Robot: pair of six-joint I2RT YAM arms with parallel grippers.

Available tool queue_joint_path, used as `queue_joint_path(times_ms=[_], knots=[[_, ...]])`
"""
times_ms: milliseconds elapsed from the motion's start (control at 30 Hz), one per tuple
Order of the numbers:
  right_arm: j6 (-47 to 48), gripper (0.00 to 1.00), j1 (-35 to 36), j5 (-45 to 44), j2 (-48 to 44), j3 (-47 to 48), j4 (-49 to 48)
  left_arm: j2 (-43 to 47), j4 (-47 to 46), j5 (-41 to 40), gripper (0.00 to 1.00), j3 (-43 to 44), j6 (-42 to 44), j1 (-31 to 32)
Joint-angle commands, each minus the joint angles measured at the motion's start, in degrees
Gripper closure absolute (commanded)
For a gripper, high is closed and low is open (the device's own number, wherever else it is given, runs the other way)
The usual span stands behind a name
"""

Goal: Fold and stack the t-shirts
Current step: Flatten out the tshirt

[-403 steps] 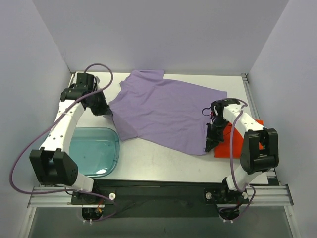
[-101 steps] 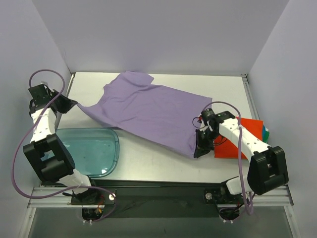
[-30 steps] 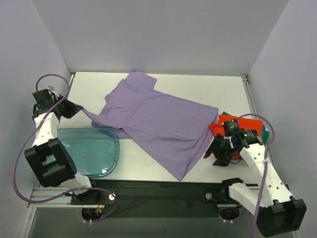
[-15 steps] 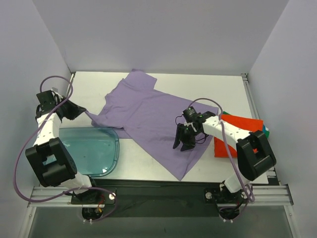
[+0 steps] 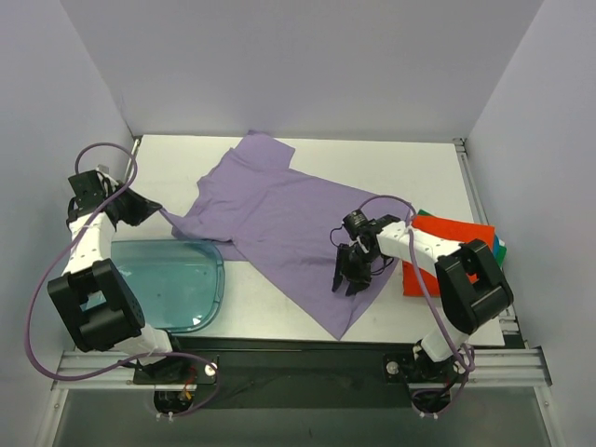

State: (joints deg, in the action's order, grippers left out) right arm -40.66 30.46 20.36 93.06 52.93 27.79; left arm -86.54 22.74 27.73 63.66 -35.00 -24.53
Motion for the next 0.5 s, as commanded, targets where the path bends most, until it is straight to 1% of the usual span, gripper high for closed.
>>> queue_joint_path(times_ms=[0, 233, 467], knots=[[-0.73, 0.60, -0.84, -2.43, -2.70, -1.59, 6.13, 1.03, -1.56, 1.28, 1.00, 1.38, 1.43, 0.01], [-2.22, 0.61, -2.86, -6.29, -6.92, -4.50, 11.57, 0.32, -1.65, 1.54, 1.00, 1.38, 1.52, -0.16], [-4.07, 0.61, -6.81, -9.64, -12.19, -7.92, 16.68, -0.38, -2.00, 1.80, 1.00, 1.20, 1.43, -0.34]])
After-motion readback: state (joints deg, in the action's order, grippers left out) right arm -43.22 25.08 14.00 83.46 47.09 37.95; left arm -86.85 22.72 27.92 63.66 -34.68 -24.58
